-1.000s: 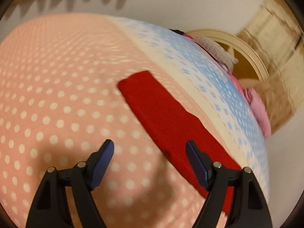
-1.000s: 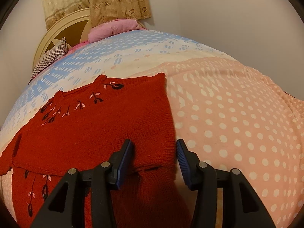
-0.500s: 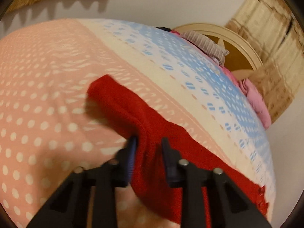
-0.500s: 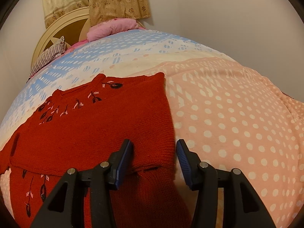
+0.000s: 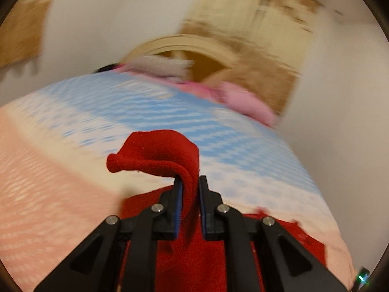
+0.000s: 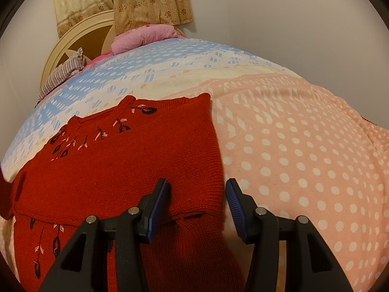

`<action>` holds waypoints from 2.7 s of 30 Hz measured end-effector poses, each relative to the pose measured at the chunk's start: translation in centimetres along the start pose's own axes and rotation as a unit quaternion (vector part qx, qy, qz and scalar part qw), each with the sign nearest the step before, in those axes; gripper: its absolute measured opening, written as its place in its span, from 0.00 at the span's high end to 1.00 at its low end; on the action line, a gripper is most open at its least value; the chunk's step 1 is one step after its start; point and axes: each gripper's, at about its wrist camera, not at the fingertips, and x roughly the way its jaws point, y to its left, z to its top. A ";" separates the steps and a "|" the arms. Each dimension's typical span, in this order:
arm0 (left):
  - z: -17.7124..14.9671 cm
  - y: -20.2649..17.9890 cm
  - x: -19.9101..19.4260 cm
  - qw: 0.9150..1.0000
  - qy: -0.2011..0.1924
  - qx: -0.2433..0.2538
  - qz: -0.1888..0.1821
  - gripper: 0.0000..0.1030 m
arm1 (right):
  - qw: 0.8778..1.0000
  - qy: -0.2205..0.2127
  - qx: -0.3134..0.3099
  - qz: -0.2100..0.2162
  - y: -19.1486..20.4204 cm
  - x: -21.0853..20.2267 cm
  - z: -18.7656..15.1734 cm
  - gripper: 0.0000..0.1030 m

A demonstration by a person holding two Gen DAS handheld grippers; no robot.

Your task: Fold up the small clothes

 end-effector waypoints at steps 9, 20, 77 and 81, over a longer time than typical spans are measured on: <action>-9.2 -16.4 3.5 0.980 0.090 0.141 -0.109 0.88 | 1.000 -0.003 0.010 0.011 -0.2 -0.2 0.0 0.51; -13.6 -15.6 3.9 0.962 0.191 0.161 -0.113 0.47 | 0.999 -0.004 0.024 0.028 -0.7 -0.4 -0.1 0.51; -12.4 0.9 3.6 0.972 0.180 0.025 0.150 0.11 | 0.981 -0.007 0.035 0.192 3.5 1.8 6.9 0.88; -12.6 0.9 3.6 0.971 0.182 0.028 0.151 0.09 | 0.980 0.040 0.080 0.177 -1.2 4.1 5.0 0.88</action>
